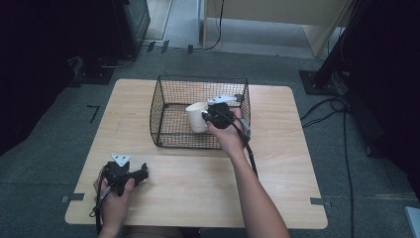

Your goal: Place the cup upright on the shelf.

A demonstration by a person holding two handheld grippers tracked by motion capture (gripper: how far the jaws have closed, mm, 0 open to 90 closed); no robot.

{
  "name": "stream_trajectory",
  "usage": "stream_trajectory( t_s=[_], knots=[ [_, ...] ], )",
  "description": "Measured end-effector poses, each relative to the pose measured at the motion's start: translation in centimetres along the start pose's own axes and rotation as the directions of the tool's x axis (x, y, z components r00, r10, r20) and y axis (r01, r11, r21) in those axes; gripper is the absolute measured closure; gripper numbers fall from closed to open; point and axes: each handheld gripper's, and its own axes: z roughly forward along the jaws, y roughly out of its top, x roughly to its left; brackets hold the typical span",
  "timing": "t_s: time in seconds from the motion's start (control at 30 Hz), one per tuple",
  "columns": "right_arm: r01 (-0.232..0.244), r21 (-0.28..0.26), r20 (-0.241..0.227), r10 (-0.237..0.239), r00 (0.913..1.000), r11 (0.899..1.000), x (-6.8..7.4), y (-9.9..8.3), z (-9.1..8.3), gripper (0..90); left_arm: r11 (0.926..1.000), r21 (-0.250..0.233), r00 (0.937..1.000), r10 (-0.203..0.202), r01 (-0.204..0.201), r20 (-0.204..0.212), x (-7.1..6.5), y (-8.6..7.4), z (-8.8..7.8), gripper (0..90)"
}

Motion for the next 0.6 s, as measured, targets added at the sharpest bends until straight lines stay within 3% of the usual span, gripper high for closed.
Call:
stream_trajectory(
  t_s=[0.2, 0.4, 0.6],
  knots=[
    [0.009, 0.020, 0.007, -0.009, 0.9999, 1.000, -0.13, -0.13, 0.00, 80.3, 1.0000, 0.000, 1.0000, 0.000, 0.000, 0.000, 0.00, 0.00, 0.00, 11.8],
    [-0.016, 0.038, 0.046, 0.014, 0.9988, 0.999, -0.55, -0.33, -0.34, 78.6, 1.0000, 0.000, 1.0000, 0.000, 0.000, 0.000, -0.01, 0.00, 0.00, 11.8],
    [-0.030, 0.044, 0.048, 0.028, 0.9985, 0.999, -0.68, -0.57, -0.47, 74.6, 1.0000, 0.000, 1.0000, 0.000, 0.000, 0.001, -0.01, 0.00, 0.00, 11.8]
  ],
)
